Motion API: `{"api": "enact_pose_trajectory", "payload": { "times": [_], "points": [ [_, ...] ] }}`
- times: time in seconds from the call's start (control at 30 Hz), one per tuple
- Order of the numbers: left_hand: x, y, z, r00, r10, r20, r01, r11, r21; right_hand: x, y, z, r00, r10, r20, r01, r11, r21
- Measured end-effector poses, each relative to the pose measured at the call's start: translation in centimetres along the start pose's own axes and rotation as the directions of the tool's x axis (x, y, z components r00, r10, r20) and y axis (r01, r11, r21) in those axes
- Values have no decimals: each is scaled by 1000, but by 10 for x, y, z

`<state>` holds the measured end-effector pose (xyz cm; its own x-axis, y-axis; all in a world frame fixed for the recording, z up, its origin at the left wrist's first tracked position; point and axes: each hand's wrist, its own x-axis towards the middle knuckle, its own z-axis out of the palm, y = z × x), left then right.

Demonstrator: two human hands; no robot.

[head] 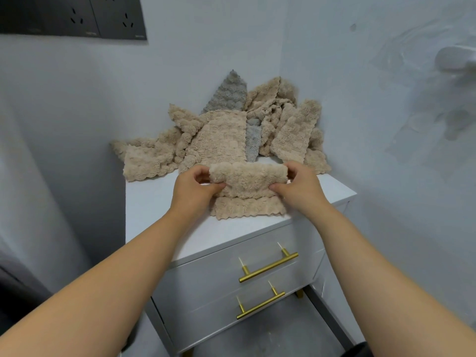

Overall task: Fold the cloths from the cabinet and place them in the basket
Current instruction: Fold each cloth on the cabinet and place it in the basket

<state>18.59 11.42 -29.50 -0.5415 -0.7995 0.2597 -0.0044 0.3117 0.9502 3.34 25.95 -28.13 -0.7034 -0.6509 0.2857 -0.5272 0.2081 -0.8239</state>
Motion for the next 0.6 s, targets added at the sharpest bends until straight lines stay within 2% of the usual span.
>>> {"api": "enact_pose_trajectory", "payload": {
  "times": [0.07,0.17,0.3,0.43,0.5,0.6],
  "points": [
    [2,-2,-1,1000,24,16,-24,1000,16,-1,-1,4,997,-53,-57,49,996,-78],
    [4,-4,-5,999,30,37,-31,999,32,-3,0,2,994,-89,-61,79,986,-144],
    [5,-4,-10,995,-73,61,76,996,-51,-5,-6,-14,990,-87,115,106,979,-174],
    [1,4,-8,989,-71,129,84,992,-98,-9,-10,-30,936,39,350,43,973,-225],
    [-3,5,-6,987,-32,160,39,999,-38,-11,-12,-32,921,47,387,34,979,-201],
    [-6,4,-4,984,18,177,-28,998,52,-13,-12,-28,938,11,346,38,990,-135]
  ]
}}
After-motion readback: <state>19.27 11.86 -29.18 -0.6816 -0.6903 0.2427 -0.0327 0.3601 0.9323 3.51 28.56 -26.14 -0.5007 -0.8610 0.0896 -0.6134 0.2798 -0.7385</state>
